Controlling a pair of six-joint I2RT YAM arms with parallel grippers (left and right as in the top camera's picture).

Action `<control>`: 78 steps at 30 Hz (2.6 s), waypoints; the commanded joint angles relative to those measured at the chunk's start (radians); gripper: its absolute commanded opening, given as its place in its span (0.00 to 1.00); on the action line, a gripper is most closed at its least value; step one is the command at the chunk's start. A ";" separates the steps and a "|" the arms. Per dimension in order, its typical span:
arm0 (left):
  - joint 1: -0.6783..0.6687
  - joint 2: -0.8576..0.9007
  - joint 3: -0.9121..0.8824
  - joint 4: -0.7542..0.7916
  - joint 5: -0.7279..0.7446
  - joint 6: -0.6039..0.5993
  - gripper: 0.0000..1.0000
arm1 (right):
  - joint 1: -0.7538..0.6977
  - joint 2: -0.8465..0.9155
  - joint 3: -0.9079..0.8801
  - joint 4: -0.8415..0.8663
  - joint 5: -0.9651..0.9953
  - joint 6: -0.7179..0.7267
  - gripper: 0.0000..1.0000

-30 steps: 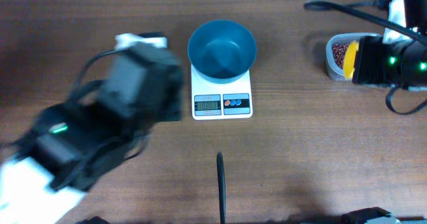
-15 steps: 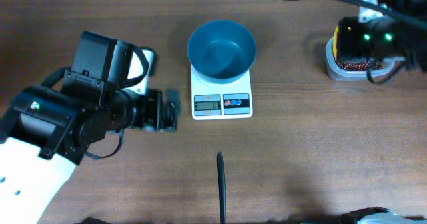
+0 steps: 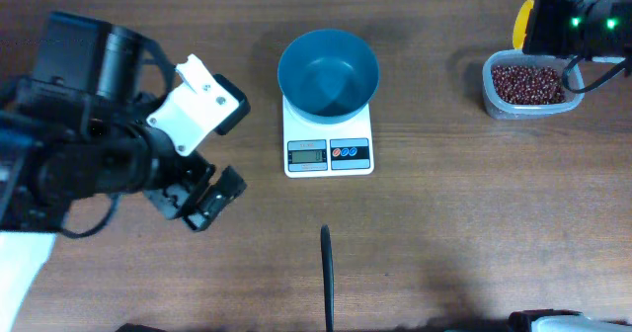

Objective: Scoop item into bowl and weigh 50g on scale
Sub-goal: 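Lower the scoop into the red beans with the right gripper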

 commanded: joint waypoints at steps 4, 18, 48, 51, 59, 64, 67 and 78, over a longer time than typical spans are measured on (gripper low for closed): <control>0.085 0.003 0.061 -0.032 0.206 0.264 0.99 | -0.004 -0.014 0.014 0.007 -0.048 -0.028 0.04; 0.100 0.002 0.061 0.000 0.204 0.264 0.99 | -0.077 -0.016 0.017 -0.175 -0.102 -0.130 0.04; 0.100 0.002 0.061 0.000 0.204 0.264 0.99 | -0.237 0.222 0.069 -0.106 -0.062 -0.357 0.04; 0.100 0.002 0.061 0.000 0.204 0.264 0.99 | -0.237 0.222 0.069 -0.105 -0.060 -0.324 0.04; 0.100 0.002 0.061 0.000 0.204 0.264 0.99 | -0.237 0.293 0.069 -0.081 -0.007 -0.264 0.04; 0.100 0.002 0.061 0.000 0.204 0.264 0.99 | -0.237 0.369 0.069 0.016 0.027 -0.264 0.04; 0.100 0.002 0.061 0.000 0.204 0.264 0.99 | -0.237 0.389 0.068 0.016 0.081 -0.260 0.04; 0.100 0.002 0.061 0.000 0.204 0.264 0.99 | -0.185 0.394 0.068 0.003 0.165 -0.203 0.04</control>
